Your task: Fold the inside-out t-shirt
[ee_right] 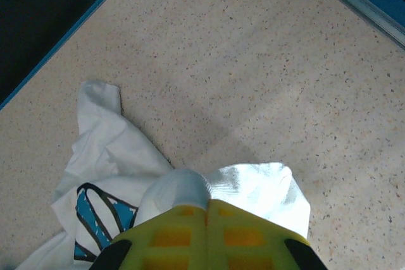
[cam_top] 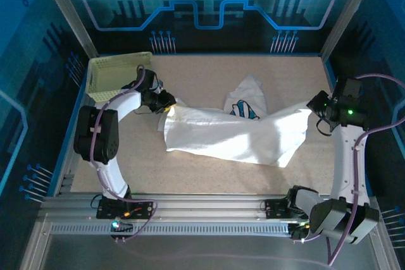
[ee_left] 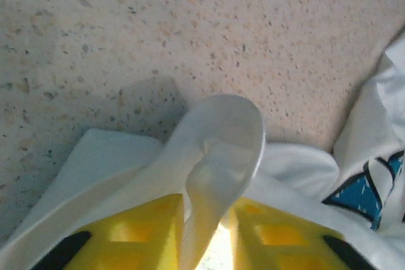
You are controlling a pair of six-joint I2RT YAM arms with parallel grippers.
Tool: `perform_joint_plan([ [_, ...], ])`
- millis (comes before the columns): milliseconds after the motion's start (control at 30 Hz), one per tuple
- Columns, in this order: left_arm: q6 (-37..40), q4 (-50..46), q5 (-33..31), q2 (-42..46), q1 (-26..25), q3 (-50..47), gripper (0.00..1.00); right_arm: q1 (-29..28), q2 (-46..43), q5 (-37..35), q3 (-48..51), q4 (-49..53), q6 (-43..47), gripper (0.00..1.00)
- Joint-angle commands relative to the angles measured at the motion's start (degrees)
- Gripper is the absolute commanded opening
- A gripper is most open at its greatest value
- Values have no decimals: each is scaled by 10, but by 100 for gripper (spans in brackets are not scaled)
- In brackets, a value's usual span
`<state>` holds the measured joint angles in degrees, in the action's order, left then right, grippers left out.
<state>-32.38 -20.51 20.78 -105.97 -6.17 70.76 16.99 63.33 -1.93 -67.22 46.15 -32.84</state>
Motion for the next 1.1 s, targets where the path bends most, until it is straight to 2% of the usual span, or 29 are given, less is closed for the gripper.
perform_joint_plan([
  [0,23,-49,-76,8,-5,27,41,-2,5,-1,-5,-37,9,0],
  [133,49,-43,-110,52,-14,-13,52,-4,6,4,4,-42,14,0],
  [300,50,2,-88,116,-14,-100,57,-4,9,5,7,-42,21,0],
  [500,43,49,-19,137,-14,-154,55,-3,12,-4,9,-41,29,0],
  [633,46,55,-9,123,-14,-161,53,-3,11,-2,11,-40,28,0],
  [900,45,69,1,101,-14,-156,37,-3,7,-2,12,-38,27,0],
  [1067,46,63,5,86,-14,-153,33,-3,4,-7,12,-36,27,0],
])
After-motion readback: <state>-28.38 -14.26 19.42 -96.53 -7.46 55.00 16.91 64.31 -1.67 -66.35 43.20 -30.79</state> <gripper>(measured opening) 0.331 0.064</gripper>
